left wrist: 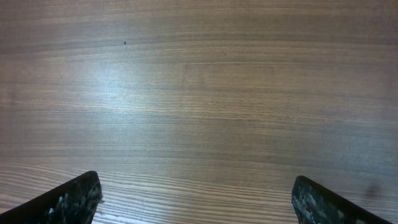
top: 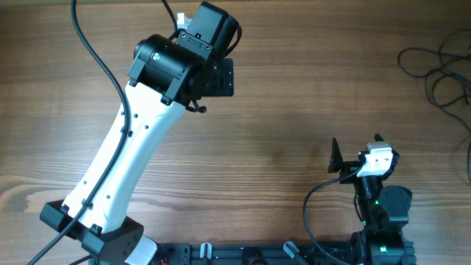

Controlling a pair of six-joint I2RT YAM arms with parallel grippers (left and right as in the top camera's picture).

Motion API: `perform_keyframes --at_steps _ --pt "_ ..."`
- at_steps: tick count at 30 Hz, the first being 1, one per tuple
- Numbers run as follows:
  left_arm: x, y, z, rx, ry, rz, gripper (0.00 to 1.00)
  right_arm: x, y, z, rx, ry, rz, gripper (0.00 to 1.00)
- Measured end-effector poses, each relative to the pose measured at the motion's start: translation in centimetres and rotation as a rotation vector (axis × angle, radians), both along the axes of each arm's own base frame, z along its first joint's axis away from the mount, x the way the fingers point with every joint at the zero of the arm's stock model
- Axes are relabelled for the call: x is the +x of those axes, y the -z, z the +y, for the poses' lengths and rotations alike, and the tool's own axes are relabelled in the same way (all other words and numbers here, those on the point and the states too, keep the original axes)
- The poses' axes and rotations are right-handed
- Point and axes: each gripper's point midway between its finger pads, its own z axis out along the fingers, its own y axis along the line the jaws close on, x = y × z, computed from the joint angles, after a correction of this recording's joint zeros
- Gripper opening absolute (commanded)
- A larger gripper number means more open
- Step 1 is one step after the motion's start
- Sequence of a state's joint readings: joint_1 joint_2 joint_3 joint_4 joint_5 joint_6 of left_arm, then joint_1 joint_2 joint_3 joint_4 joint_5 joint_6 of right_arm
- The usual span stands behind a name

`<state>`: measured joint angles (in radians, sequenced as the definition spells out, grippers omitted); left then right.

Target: Untangle cables

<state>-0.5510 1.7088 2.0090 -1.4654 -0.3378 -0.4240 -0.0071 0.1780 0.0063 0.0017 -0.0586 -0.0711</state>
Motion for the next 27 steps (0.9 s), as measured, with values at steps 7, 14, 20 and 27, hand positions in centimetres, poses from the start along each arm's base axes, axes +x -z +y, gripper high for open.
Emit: perform_keyframes --at_steps 7,14,20,27 --pt "0.2 -0.1 -0.2 -0.007 0.000 -0.011 1.00 0.0 0.0 0.0 0.000 0.000 0.002 1.00" --pt "0.8 -0.4 -1.1 -0.053 0.013 -0.033 1.00 0.0 -0.2 0.0 0.000 -0.001 -0.007 1.00" --pt "0.5 -0.2 -1.0 -0.048 0.014 -0.018 1.00 -0.6 -3.5 0.1 -0.001 -0.002 -0.150 0.99" --pt "0.5 -0.2 -1.0 -0.048 0.014 -0.018 1.00 -0.6 -3.6 0.1 -0.001 -0.002 -0.154 1.00"
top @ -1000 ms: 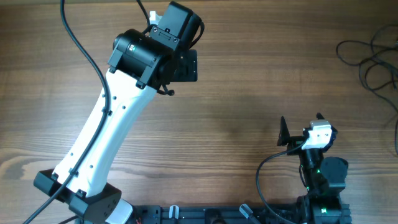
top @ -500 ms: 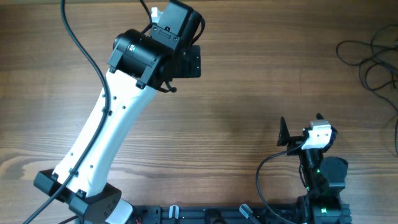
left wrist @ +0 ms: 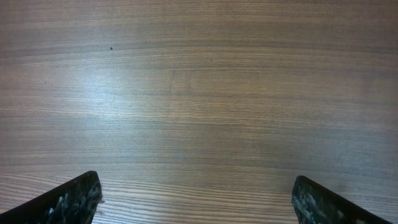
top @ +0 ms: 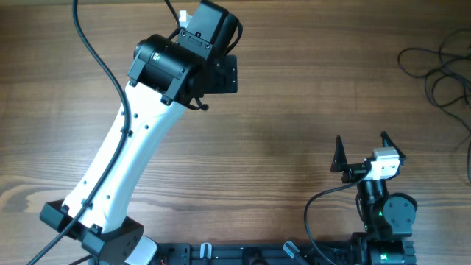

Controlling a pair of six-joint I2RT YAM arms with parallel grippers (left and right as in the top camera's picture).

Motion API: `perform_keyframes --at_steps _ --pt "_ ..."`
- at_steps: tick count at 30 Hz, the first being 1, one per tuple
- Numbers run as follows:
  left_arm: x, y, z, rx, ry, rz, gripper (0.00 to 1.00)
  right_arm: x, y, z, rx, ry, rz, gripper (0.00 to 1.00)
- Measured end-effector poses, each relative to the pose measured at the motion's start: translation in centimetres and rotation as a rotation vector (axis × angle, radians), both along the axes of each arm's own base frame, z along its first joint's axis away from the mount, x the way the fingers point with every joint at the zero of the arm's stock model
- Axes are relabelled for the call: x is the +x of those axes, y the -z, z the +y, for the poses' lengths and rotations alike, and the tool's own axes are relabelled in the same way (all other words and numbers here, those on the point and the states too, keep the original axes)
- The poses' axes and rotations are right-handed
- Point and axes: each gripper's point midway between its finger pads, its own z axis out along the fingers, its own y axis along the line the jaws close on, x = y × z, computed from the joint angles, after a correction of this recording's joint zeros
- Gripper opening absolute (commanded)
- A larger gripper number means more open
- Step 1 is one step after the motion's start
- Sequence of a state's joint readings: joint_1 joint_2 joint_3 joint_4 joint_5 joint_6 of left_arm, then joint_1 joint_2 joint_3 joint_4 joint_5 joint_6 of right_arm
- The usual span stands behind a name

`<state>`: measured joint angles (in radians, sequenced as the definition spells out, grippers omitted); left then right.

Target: Untangle cables

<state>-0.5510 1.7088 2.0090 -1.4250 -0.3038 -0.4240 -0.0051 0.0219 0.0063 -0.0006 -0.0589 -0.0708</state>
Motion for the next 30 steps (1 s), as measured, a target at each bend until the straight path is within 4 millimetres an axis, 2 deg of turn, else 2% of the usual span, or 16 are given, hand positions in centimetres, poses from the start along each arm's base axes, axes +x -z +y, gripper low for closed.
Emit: perform_keyframes --at_steps 8,10,12,13,14,15,17,19,23,24,25,28,30 --pt "0.0 0.0 0.0 0.003 0.001 0.002 1.00 0.0 0.0 0.0 0.000 0.000 0.000 1.00" --pt "1.3 -0.6 -0.2 -0.001 0.006 -0.058 1.00 0.0 0.0 0.0 0.000 0.000 0.000 1.00" --pt "5.1 -3.4 -1.6 -0.041 0.053 -0.246 1.00 0.0 0.0 0.0 0.000 0.000 0.000 1.00" --pt "6.5 -4.7 -2.2 -0.047 0.085 -0.321 1.00 0.0 0.0 0.0 0.000 0.000 -0.002 1.00" --pt "8.4 -7.0 -3.1 -0.058 0.140 -0.451 1.00 0.0 -0.1 0.0 0.000 0.000 -0.002 1.00" --pt "9.3 -8.3 -3.5 -0.061 0.182 -0.537 1.00 0.0 -0.1 0.0 0.000 0.000 -0.002 1.00" --pt "9.7 -10.3 -3.4 -0.078 0.267 -0.721 1.00 0.0 -0.1 0.0 0.000 0.000 -0.002 0.99" --pt "8.8 -10.9 -1.6 -0.102 0.289 -0.860 1.00 0.0 -0.1 0.0 0.000 0.000 -0.004 1.00" --pt "4.0 -5.9 4.2 -0.071 0.263 -0.881 1.00 0.0 -0.1 0.0 0.003 0.000 -0.004 1.00" --pt "2.1 -2.9 5.7 -0.059 0.255 -0.845 1.00 0.0 -0.1 0.0 0.003 0.000 -0.004 1.00" --pt "0.7 -0.9 6.8 -0.053 0.245 -0.831 1.00 0.0 -0.1 0.0 0.003 0.000 -0.005 1.00" --pt "-3.7 3.1 9.6 -0.044 0.210 -0.859 1.00 0.0 -0.1 0.0 0.003 0.000 -0.006 0.99" --pt "-6.3 4.9 10.6 -0.045 0.201 -0.914 1.00 0.0 -0.1 0.0 0.003 0.000 -0.005 1.00"
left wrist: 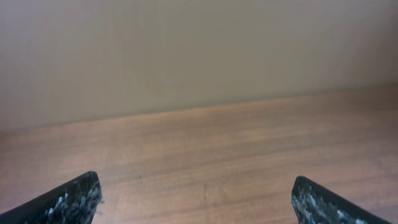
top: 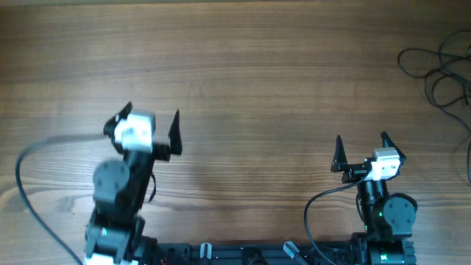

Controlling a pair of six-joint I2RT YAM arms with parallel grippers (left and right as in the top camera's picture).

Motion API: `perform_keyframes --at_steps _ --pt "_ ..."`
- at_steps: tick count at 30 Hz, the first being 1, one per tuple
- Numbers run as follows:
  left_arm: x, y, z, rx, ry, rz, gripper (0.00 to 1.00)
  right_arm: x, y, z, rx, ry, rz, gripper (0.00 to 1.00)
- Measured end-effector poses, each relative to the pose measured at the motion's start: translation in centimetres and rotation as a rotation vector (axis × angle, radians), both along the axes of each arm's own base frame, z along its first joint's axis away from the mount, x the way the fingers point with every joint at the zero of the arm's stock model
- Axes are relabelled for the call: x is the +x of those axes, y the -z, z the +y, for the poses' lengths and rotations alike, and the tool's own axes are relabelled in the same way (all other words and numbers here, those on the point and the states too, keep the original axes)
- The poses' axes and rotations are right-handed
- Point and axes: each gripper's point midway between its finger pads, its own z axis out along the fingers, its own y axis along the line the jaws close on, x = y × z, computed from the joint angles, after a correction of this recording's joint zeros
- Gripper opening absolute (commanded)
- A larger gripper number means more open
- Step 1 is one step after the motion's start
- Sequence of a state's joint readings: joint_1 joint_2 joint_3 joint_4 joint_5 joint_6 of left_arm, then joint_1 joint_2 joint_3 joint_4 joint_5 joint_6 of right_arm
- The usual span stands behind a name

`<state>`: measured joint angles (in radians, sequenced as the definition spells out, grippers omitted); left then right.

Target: Untangle cables

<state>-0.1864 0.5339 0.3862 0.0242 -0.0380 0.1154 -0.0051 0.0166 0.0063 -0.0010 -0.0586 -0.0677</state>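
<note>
A tangle of thin black cables [top: 436, 68] lies at the table's far right edge, partly cut off by the frame. My left gripper [top: 152, 112] is near the front left, folded back over its base and open, far from the cables. In the left wrist view the left gripper [left wrist: 196, 200] holds nothing. Its fingertips [left wrist: 68, 202] show at the bottom corners, with bare wood and a pale wall beyond. My right gripper [top: 359, 138] stands open near the front right, below the cables and apart from them.
The wooden table [top: 265, 88] spans the overhead view. Black cords [top: 313, 213] run from each arm's base along the front edge. The far table edge meets a plain wall [left wrist: 199, 50].
My left arm was stretched out over the far left-middle of the table, looking down at bare wood. It now sits folded back at the front left, looking level toward the wall. The right arm is unchanged.
At first my left arm reached out over bare wood with its gripper open, and the right gripper stood open at the front right. A second later the right arm sat slightly nearer the front edge. Now the left arm is folded back too; the cables lie unmoved.
</note>
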Motion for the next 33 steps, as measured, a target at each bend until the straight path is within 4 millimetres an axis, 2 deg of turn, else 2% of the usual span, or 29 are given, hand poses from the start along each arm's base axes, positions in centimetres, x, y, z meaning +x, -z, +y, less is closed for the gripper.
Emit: perform_keyframes --at_steps 3,6,9,10,11,14,18,33 --pt "-2.1 3.5 0.5 -0.013 0.009 -0.053 1.00 0.0 0.0 0.0 0.000 0.000 -0.002 1.00" --pt "-2.7 6.3 1.2 -0.015 -0.004 -0.059 1.00 0.0 0.0 0.0 0.000 0.000 -0.002 1.00" --pt "-3.1 9.9 2.2 -0.005 -0.041 0.037 1.00 0.0 0.0 0.0 0.000 0.000 -0.001 1.00" --pt "-3.1 10.1 2.3 -0.004 -0.045 0.045 1.00 0.0 0.0 0.0 0.000 0.000 -0.001 1.00" --pt "-3.3 11.6 3.0 -0.002 -0.070 0.096 1.00 0.0 0.0 0.0 0.000 0.000 -0.001 0.99" --pt "-3.3 11.5 4.6 -0.003 -0.135 0.092 1.00 0.0 0.0 0.0 0.000 0.000 -0.002 1.00" --pt "-3.4 11.5 5.3 -0.005 -0.165 0.093 1.00 0.0 0.0 0.0 0.000 0.000 -0.001 1.00" --pt "-3.4 11.5 5.3 -0.005 -0.165 0.093 1.00 0.0 0.0 0.0 0.000 0.000 -0.001 1.00"
